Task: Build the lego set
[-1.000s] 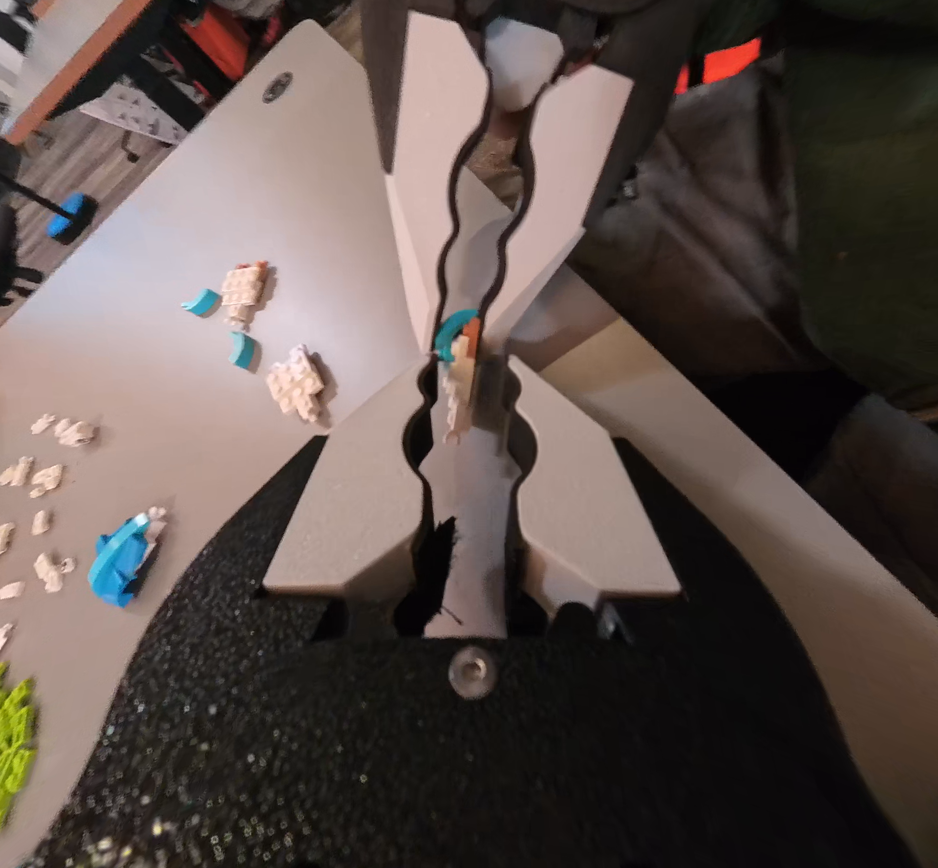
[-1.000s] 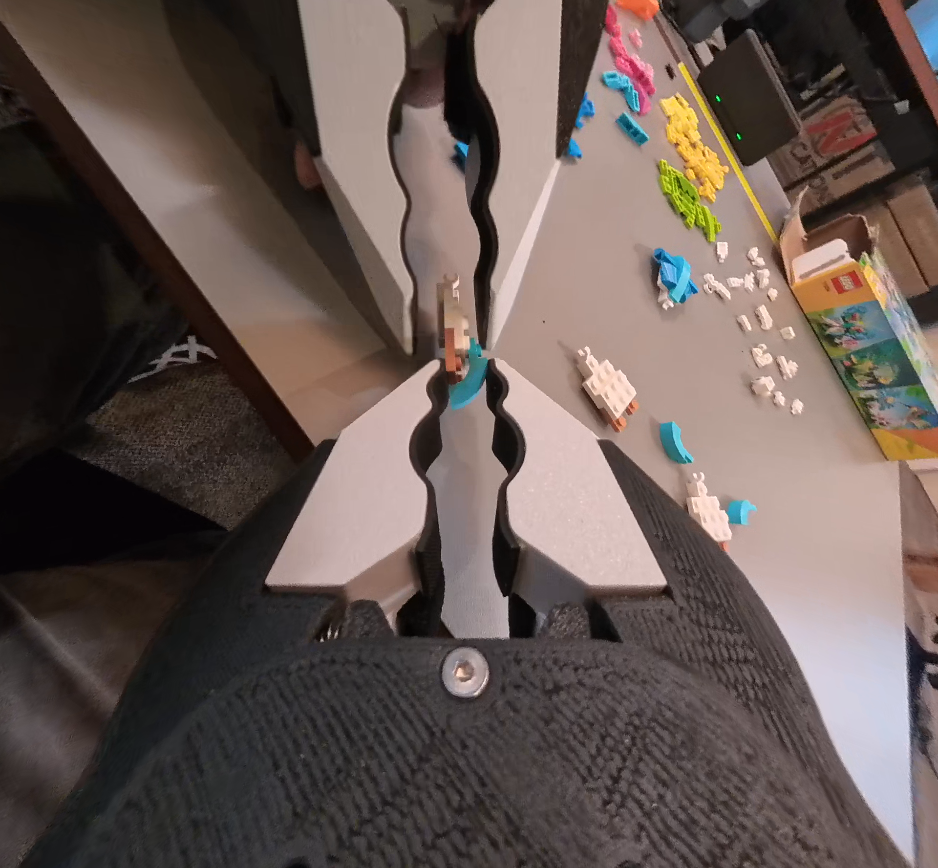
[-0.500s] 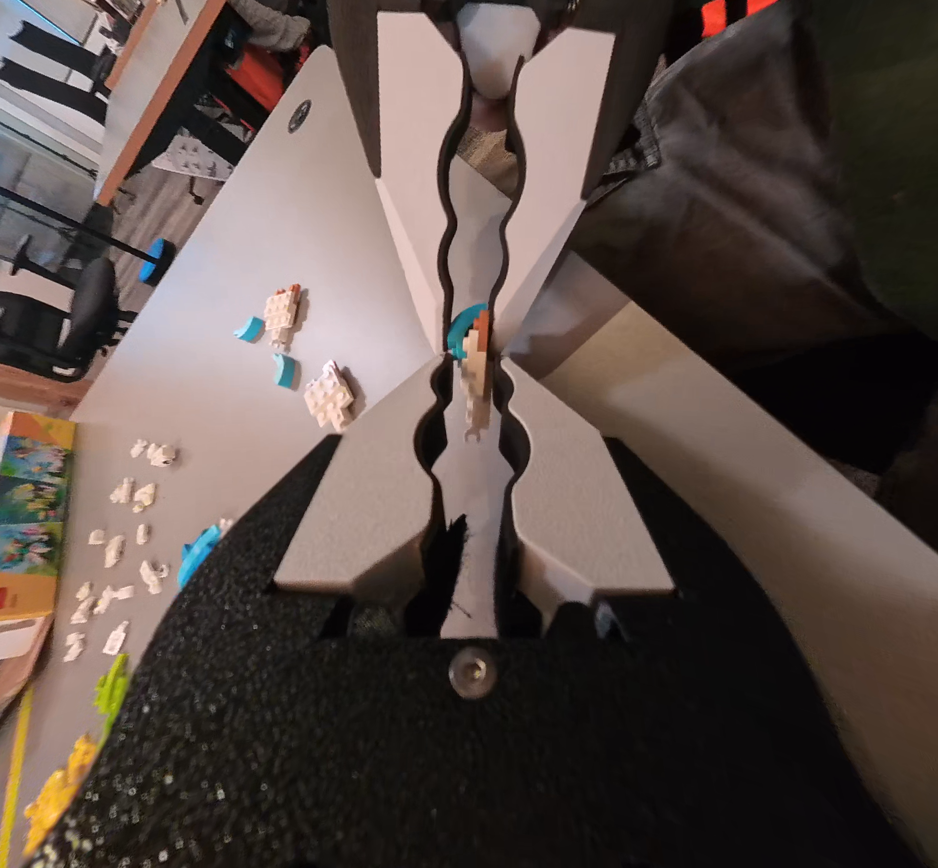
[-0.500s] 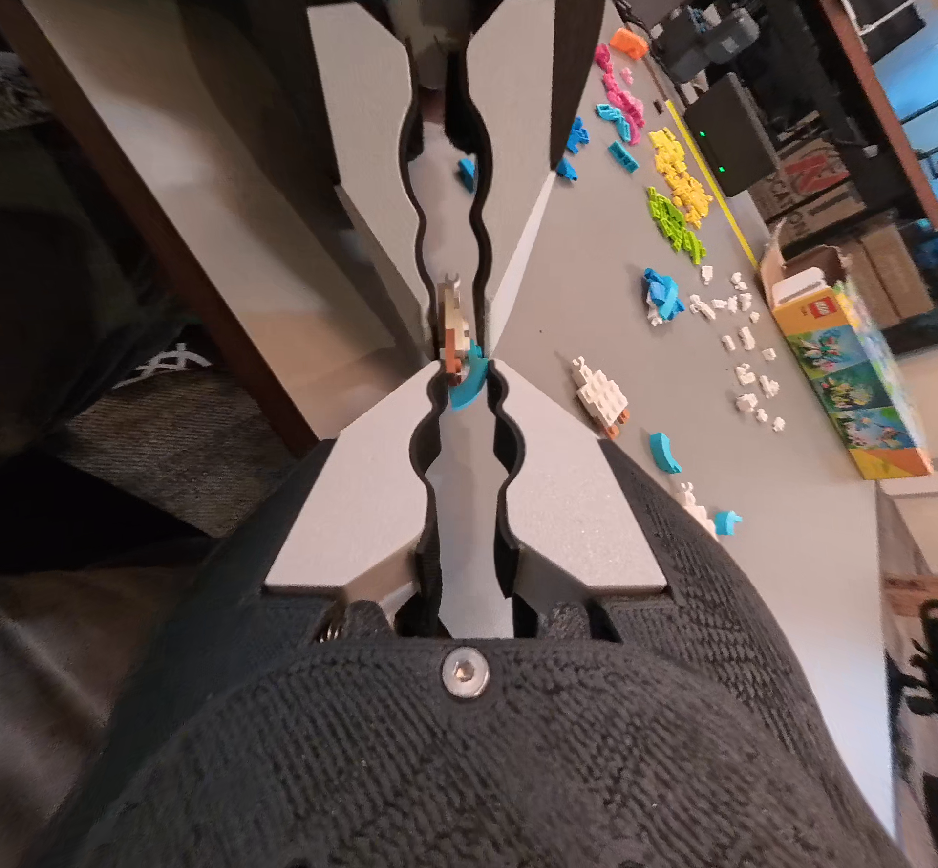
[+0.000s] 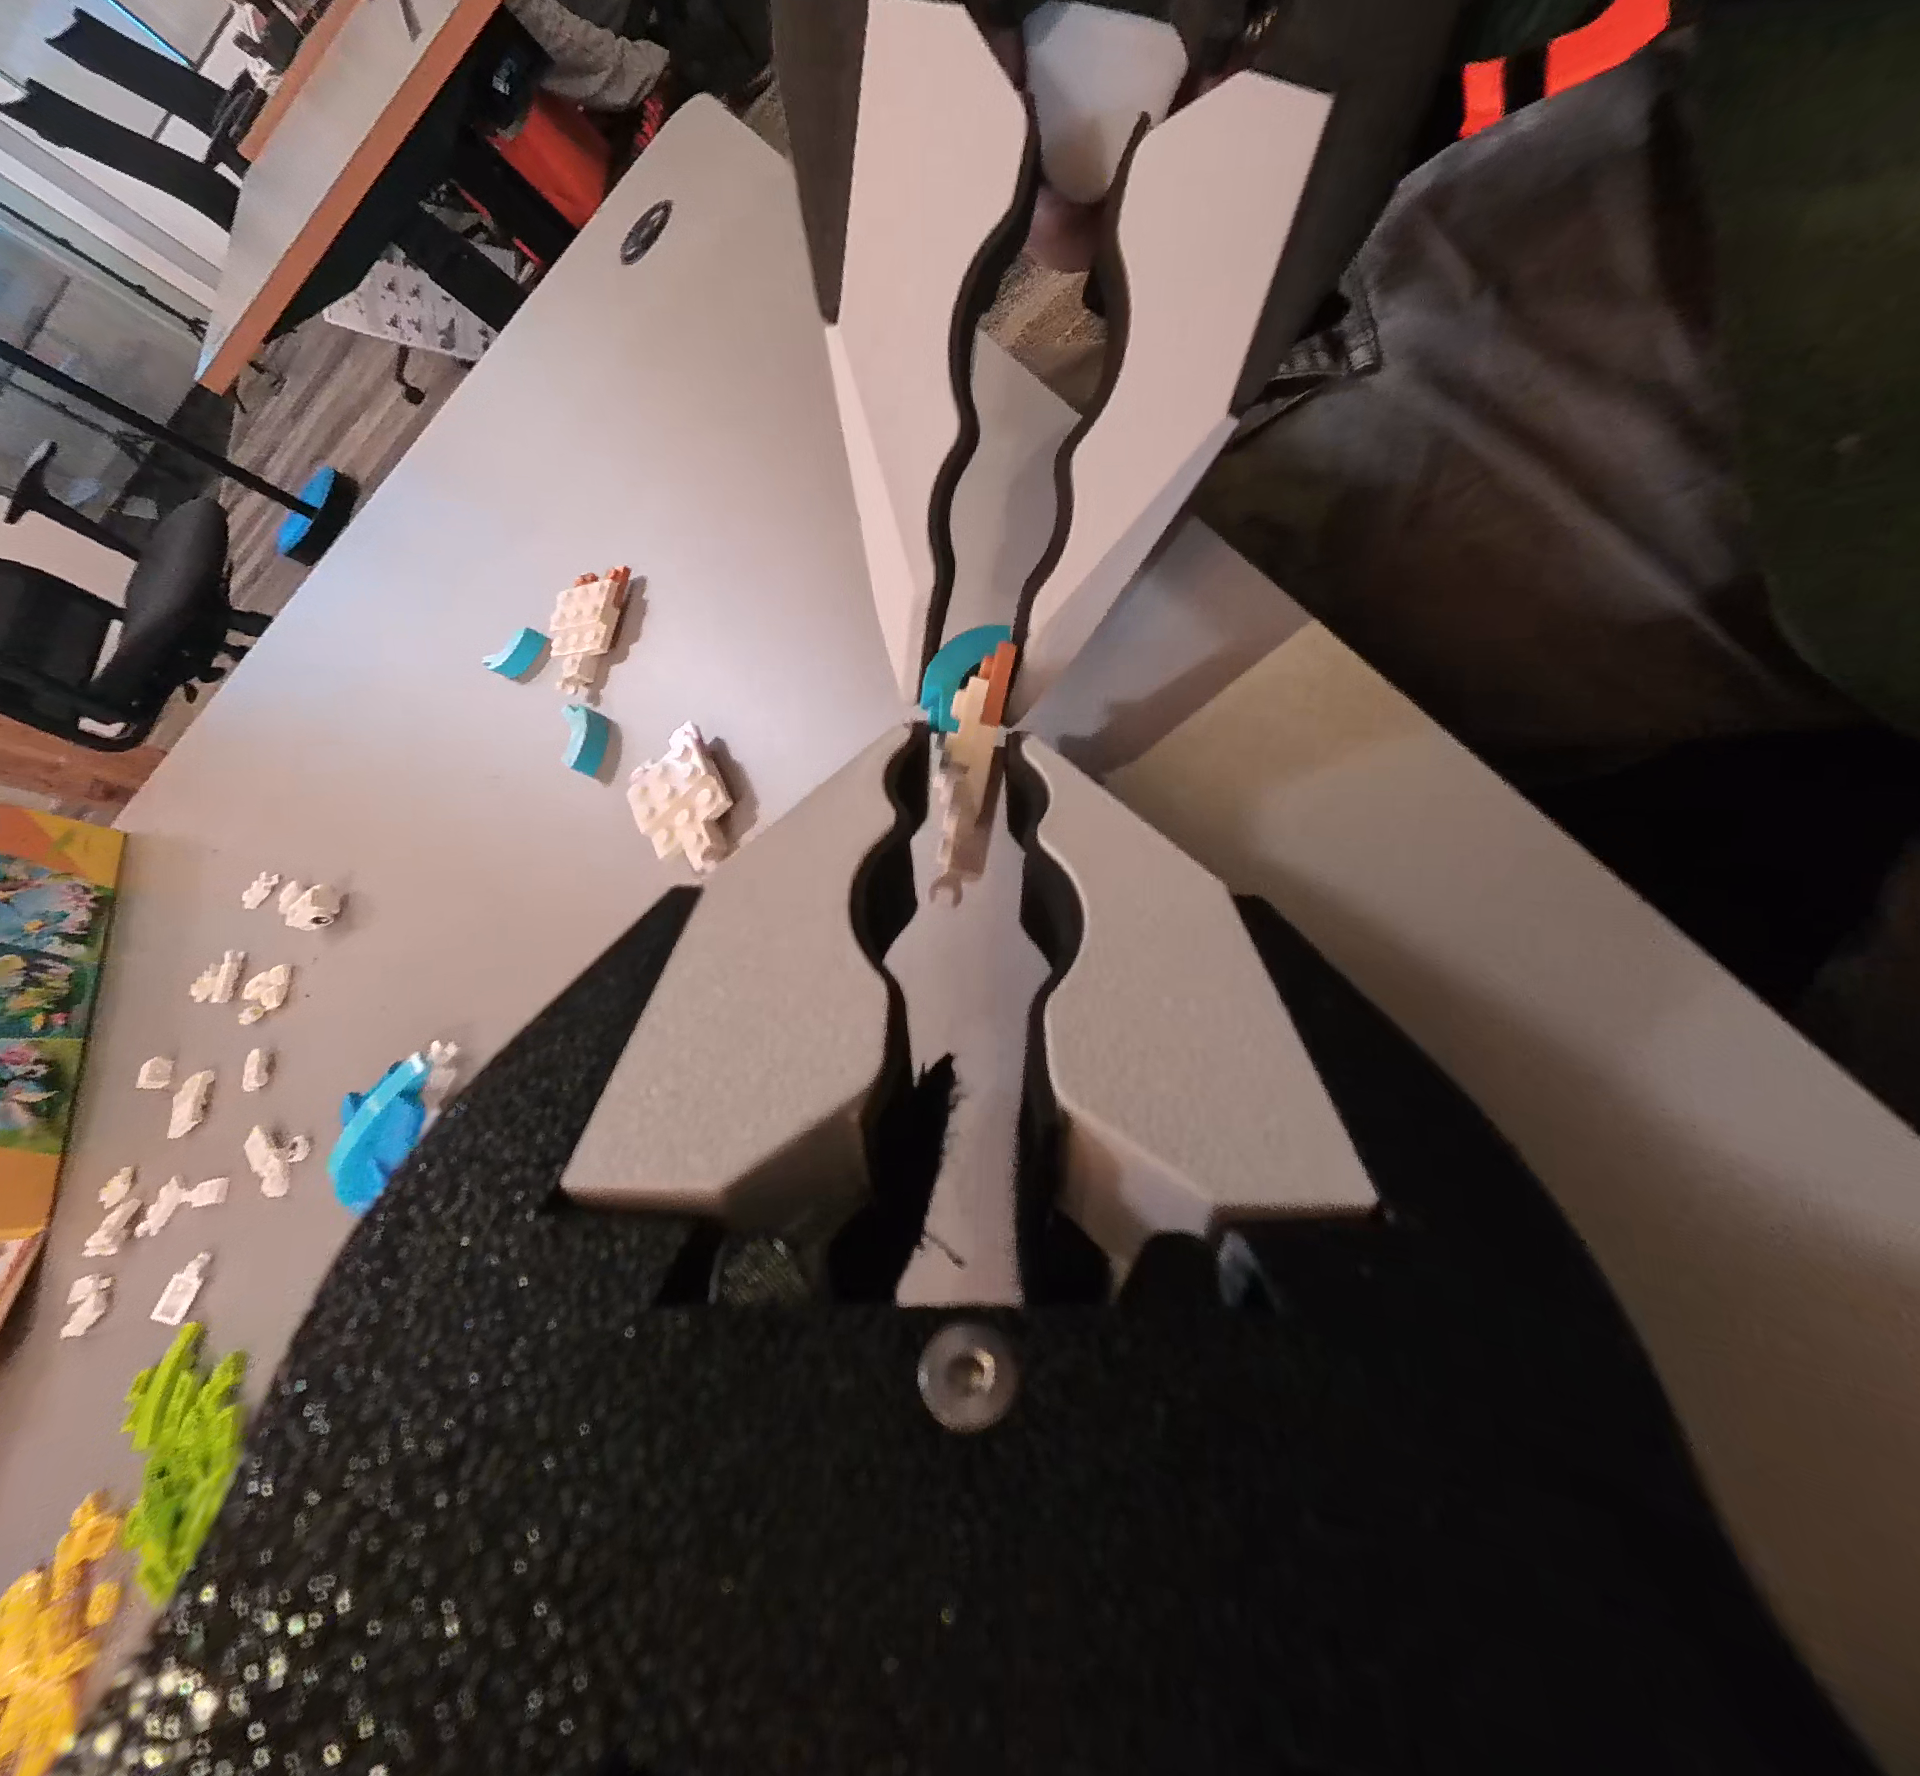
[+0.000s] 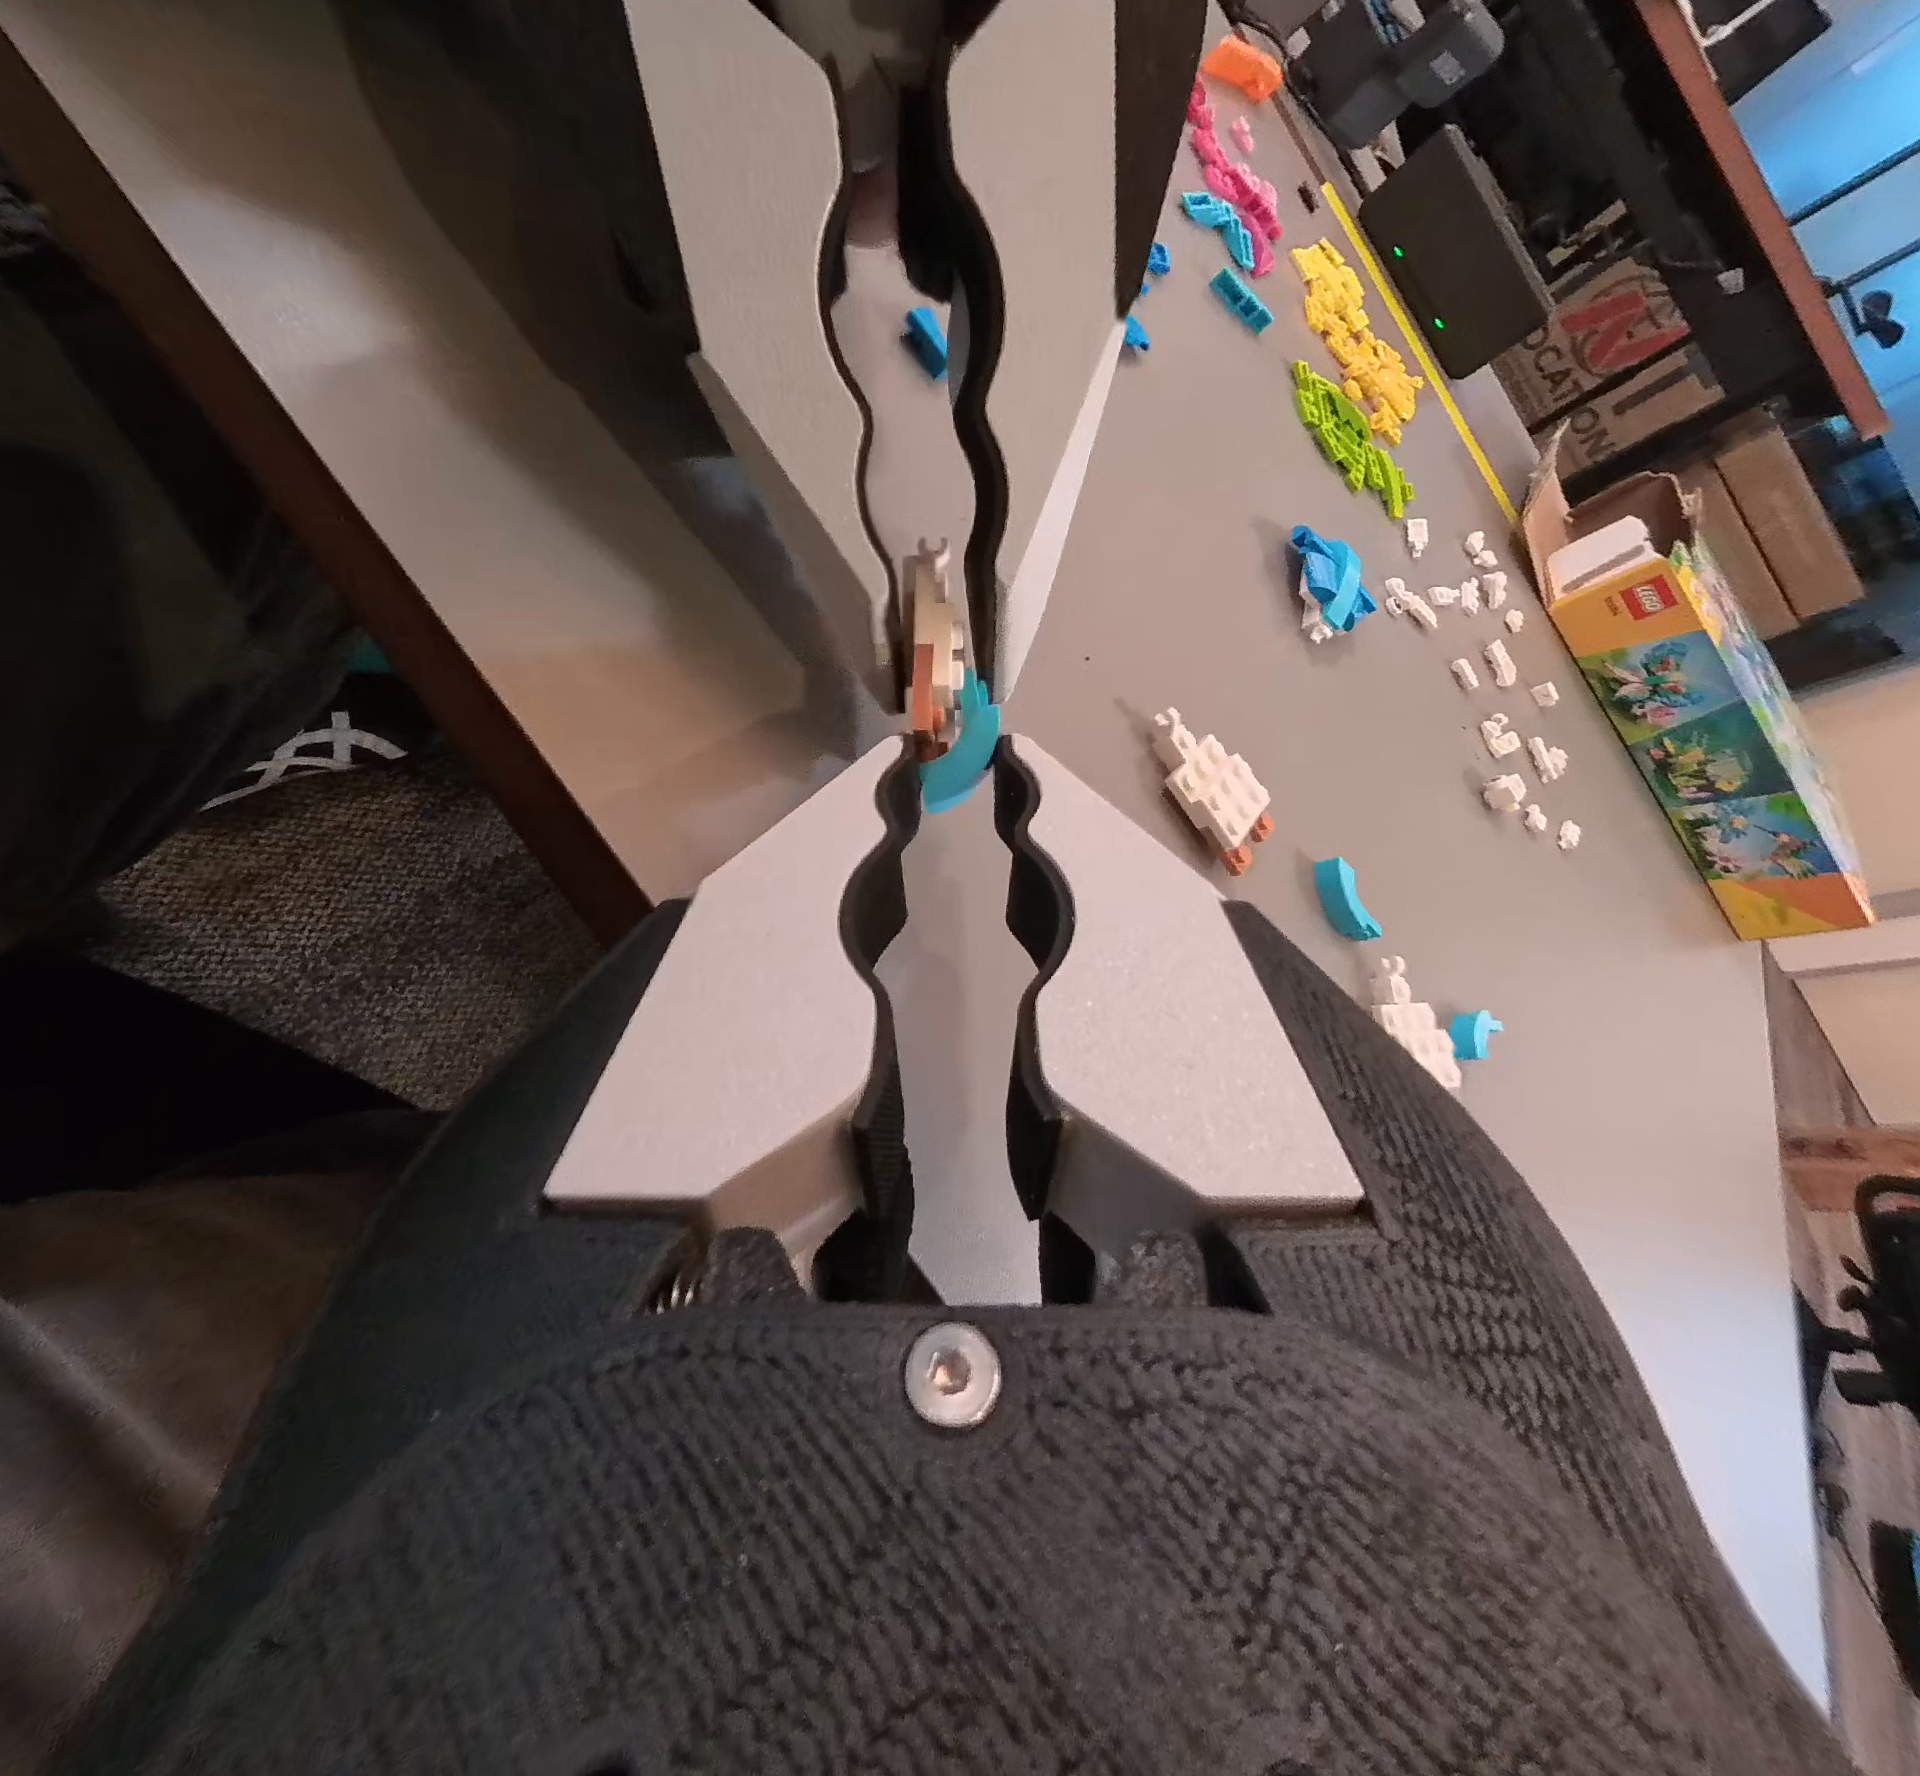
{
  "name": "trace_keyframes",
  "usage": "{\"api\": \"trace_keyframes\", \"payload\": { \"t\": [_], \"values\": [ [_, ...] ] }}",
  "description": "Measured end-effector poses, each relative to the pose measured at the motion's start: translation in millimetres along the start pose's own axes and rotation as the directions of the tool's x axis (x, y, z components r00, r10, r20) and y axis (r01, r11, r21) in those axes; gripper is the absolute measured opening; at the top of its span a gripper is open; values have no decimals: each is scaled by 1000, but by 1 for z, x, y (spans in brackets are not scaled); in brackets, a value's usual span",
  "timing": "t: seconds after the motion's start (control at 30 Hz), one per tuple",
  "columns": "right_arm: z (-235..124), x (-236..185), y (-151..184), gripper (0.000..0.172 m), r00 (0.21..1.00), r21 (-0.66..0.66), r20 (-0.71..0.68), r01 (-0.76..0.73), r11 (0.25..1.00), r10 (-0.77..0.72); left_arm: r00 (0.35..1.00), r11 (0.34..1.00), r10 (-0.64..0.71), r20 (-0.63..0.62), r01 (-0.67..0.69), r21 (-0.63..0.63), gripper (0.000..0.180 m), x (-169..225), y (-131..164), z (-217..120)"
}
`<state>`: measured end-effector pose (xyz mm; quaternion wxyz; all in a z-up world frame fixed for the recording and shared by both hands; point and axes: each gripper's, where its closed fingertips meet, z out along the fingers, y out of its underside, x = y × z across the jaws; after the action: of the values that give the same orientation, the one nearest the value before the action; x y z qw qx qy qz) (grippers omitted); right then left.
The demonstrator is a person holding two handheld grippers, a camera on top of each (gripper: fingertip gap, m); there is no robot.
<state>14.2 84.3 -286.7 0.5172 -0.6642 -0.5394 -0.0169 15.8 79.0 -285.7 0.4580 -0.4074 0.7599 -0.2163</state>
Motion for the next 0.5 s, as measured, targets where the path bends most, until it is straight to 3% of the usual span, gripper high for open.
{"api": "trace_keyframes", "payload": {
  "t": [0.03, 0.2, 0.5],
  "values": [
    [0, -1, 0, 13, 1000, 1, 6, 2, 1000, -2, 1000, 1000, -8, -10, 9, 11, 12, 1, 0, 0],
    [-1, -2, -3, 13, 999, 29, 47, -3, 1000, 2, 1000, 998, -9, -7, 10, 66, 13, 2, -6, -1],
    [-2, -2, -8, 22, 996, 79, 57, -70, 994, 65, 1000, 999, -26, -2, 26, 35, 9, -3, -5, -4]
  ]
}}
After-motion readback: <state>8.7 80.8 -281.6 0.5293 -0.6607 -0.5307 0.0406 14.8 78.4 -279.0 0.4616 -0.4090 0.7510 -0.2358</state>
